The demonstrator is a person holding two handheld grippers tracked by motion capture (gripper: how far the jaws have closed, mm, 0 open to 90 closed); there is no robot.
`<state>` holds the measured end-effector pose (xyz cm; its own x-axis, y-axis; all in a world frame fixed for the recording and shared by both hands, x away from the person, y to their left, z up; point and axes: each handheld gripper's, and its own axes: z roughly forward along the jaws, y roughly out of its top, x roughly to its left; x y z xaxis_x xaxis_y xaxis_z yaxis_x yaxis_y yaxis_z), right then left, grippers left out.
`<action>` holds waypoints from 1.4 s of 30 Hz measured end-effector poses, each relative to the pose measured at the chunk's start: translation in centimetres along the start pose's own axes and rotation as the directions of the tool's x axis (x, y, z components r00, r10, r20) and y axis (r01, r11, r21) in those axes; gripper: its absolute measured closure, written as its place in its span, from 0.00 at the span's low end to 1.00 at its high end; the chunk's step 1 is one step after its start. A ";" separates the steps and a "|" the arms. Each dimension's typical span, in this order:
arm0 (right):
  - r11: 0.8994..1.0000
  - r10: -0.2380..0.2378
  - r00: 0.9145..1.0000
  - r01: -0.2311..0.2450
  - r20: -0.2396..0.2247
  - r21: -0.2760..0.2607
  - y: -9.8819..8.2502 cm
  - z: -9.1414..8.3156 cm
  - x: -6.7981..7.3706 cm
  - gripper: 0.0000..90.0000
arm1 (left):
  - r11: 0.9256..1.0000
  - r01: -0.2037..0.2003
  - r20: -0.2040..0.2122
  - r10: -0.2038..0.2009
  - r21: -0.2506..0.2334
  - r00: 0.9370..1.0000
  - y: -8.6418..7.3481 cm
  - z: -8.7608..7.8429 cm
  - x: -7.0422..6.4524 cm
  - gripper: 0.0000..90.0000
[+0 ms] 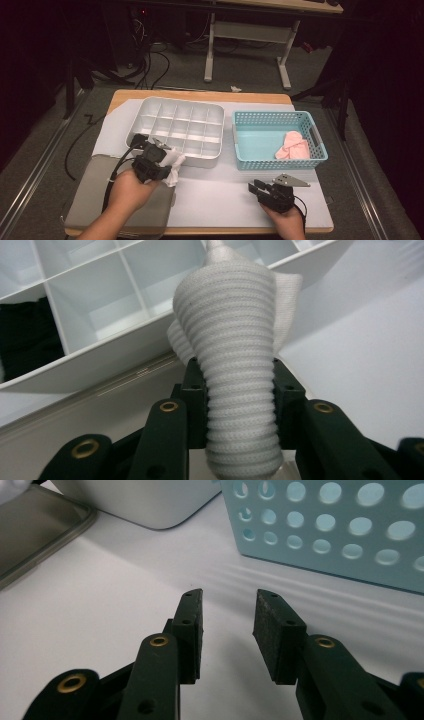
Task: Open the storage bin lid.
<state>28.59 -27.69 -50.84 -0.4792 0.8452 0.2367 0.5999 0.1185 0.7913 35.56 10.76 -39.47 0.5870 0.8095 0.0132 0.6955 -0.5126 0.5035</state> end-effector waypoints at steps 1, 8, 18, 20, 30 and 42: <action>1.000 0.001 1.000 -0.001 0.000 0.001 0.0 0.0 0.0 0.71 | 1.000 0.003 -0.004 -0.003 0.010 1.000 0.1 -0.3 0.4 0.75; 1.000 0.003 1.000 -0.003 0.003 0.003 0.0 0.1 0.0 0.71 | 0.998 0.055 -0.005 -0.054 0.030 0.999 0.8 -2.0 3.1 0.75; 1.000 0.005 1.000 -0.005 0.004 0.005 0.0 0.1 0.0 0.71 | 0.993 0.112 -0.025 -0.111 0.048 0.994 2.8 -2.1 6.1 0.75; 1.000 0.006 1.000 -0.006 0.003 0.006 0.0 0.1 0.0 0.71 | 0.992 0.117 -0.028 -0.116 0.047 0.993 3.1 -1.8 6.4 0.75; 1.000 0.003 1.000 -0.004 0.004 0.007 0.0 0.1 0.0 0.71 | 0.992 0.124 -0.031 -0.123 0.028 0.992 4.6 -0.1 6.9 0.75; 1.000 0.005 1.000 -0.005 0.004 0.009 0.0 0.1 0.0 0.71 | 0.988 0.154 -0.025 -0.153 0.032 0.988 5.7 1.9 7.8 0.75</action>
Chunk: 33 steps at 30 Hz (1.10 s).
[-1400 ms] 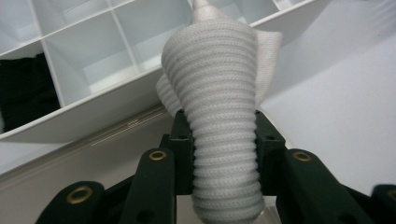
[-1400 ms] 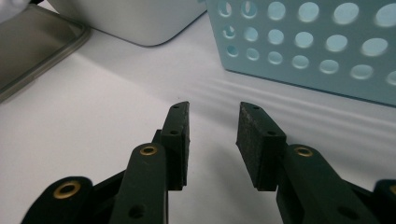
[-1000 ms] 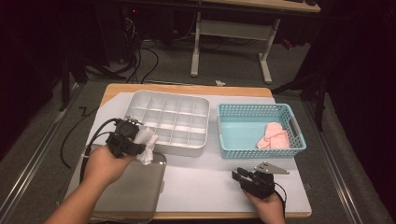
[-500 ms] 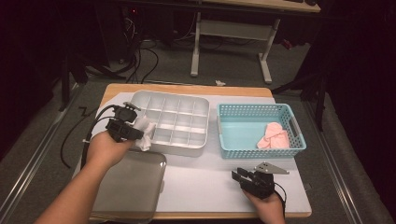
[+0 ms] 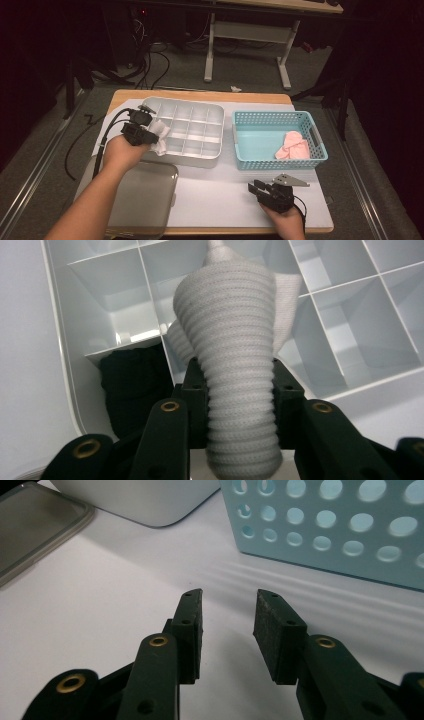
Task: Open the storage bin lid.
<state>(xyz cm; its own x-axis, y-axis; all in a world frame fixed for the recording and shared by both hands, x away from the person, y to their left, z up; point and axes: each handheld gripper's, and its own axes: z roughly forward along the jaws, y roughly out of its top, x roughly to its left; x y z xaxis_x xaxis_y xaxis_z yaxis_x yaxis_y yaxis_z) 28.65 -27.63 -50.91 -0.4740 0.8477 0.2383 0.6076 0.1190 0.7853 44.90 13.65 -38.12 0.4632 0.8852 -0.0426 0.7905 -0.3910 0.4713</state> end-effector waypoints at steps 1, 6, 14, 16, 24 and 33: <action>1.000 -0.002 1.000 0.002 0.000 -0.001 0.0 0.0 0.0 0.71 | 1.000 0.006 0.001 -0.006 0.000 1.000 0.1 0.1 0.1 0.76; 1.000 -0.001 1.000 0.001 0.001 0.000 0.0 0.0 0.0 0.71 | 1.000 0.001 -0.016 -0.001 0.011 1.000 0.9 0.2 0.3 0.76; 1.000 0.000 1.000 0.000 0.000 0.003 0.0 0.0 0.0 0.71 | 1.000 0.001 -0.026 0.000 0.016 1.000 1.6 0.3 0.2 0.76; 1.000 0.001 1.000 -0.001 0.000 0.003 0.0 0.0 0.0 0.71 | 1.000 0.000 -0.029 0.000 0.018 1.000 1.7 0.4 0.2 0.76; 1.000 0.002 1.000 -0.002 0.001 0.005 0.0 0.1 0.0 0.71 | 0.999 -0.002 -0.066 0.005 0.043 0.998 1.8 1.0 0.2 0.76; 1.000 0.003 1.000 -0.003 0.001 0.006 0.0 0.0 0.0 0.71 | 0.993 -0.007 -0.078 0.016 0.114 0.997 1.5 2.8 0.2 0.77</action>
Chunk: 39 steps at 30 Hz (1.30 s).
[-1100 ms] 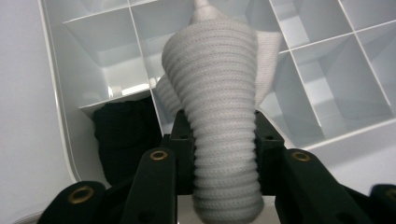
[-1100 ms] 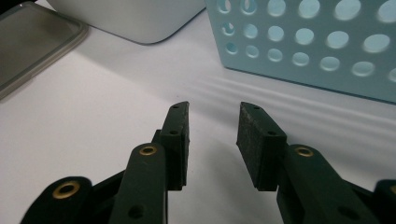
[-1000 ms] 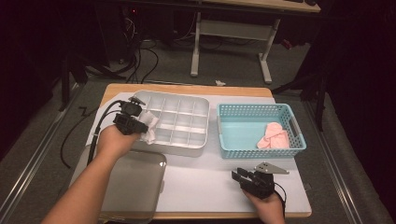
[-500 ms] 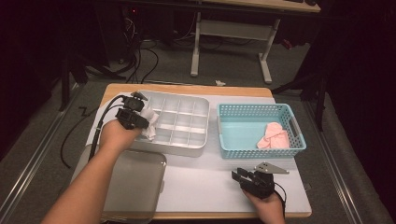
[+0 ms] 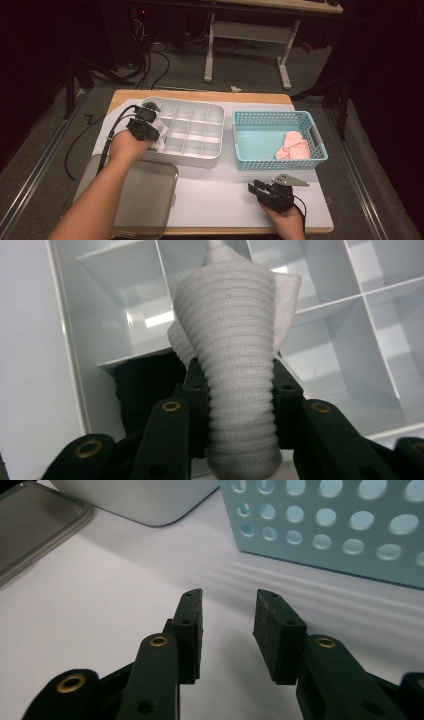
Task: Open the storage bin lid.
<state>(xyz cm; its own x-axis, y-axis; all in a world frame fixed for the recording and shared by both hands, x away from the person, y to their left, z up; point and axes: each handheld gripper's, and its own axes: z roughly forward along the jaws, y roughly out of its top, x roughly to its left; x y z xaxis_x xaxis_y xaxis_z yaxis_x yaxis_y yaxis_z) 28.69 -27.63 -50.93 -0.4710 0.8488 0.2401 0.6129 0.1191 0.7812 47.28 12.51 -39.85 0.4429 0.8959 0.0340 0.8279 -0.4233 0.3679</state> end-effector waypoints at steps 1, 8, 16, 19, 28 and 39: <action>1.000 0.001 1.000 -0.001 0.000 0.000 0.0 0.0 0.0 0.71 | 1.000 -0.007 -0.003 0.008 0.010 1.000 0.0 0.2 -0.1 0.77; 1.000 0.001 1.000 -0.001 0.000 0.001 0.0 0.0 0.0 0.71 | 0.996 -0.041 -0.009 0.042 0.076 0.999 -0.2 1.2 -0.5 0.79; 1.000 0.002 1.000 -0.002 0.001 0.002 0.0 0.0 0.0 0.71 | 0.992 -0.047 0.005 0.046 0.119 0.999 -0.1 2.7 -0.8 0.80; 1.000 0.001 1.000 -0.001 0.001 0.003 0.0 0.1 0.0 0.71 | 0.991 -0.038 0.014 0.036 0.126 0.999 -0.2 3.1 -0.7 0.80; 1.000 -0.004 1.000 0.004 0.002 0.004 0.0 0.1 0.0 0.71 | 0.991 -0.020 0.031 0.016 0.134 0.999 -0.8 4.3 -0.3 0.80; 1.000 0.000 1.000 0.000 0.002 0.002 0.0 0.0 0.0 0.71 | 0.992 -0.020 0.022 0.018 0.122 1.000 -0.8 3.7 -0.1 0.72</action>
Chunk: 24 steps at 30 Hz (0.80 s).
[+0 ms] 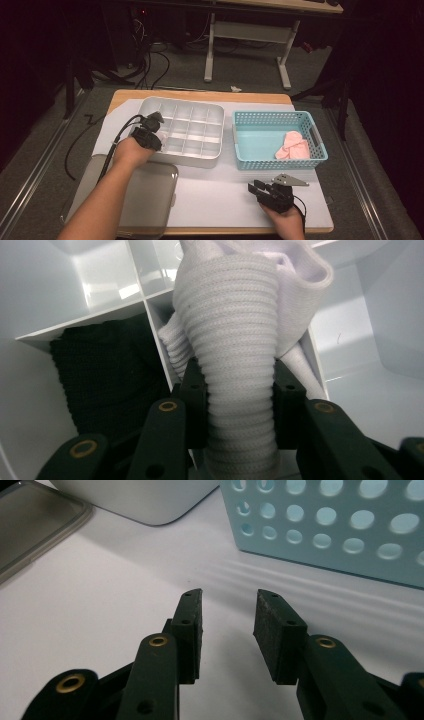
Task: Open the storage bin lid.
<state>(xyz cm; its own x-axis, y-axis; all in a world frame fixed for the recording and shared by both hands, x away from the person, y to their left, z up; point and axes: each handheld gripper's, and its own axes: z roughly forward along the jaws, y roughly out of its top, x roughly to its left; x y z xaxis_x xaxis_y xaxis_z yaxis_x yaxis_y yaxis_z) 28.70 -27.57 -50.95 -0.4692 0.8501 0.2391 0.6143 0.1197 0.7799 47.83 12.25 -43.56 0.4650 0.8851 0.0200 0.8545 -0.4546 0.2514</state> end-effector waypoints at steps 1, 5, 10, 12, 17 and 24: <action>1.000 0.000 1.000 0.000 0.000 0.001 0.0 0.0 0.0 0.71 | 1.000 0.003 0.002 -0.003 -0.001 1.000 0.0 -0.1 0.0 0.71; 1.000 0.000 1.000 0.000 0.001 0.000 0.0 0.0 0.0 0.71 | 1.000 0.013 0.009 -0.013 -0.004 1.000 0.0 -0.3 0.1 0.71; 1.000 0.001 1.000 -0.001 0.000 0.000 0.0 0.0 0.0 0.71 | 1.000 0.012 0.002 -0.012 -0.020 1.000 0.1 -1.0 0.1 0.68; 1.000 0.000 1.000 0.000 0.000 0.000 0.0 0.0 0.0 0.71 | 1.000 0.013 0.000 -0.013 -0.025 1.000 0.0 -1.3 0.1 0.66; 1.000 -0.005 1.000 0.005 0.000 0.005 0.0 0.1 0.0 0.71 | 0.999 0.022 0.005 -0.022 -0.030 1.000 -0.2 -1.8 0.6 0.63; 1.000 -0.001 1.000 0.001 0.001 0.011 0.1 0.1 0.0 0.71 | 0.999 0.025 0.005 -0.025 -0.042 1.000 -0.3 -2.3 0.7 0.62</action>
<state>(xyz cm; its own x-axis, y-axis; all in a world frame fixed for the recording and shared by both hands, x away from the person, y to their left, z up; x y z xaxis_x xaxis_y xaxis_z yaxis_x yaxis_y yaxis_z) 28.81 -27.51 -50.97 -0.4693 0.8504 0.2379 0.6207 0.1260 0.7739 47.32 13.23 -41.37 0.4446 0.8957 0.0092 0.8555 -0.4277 0.2918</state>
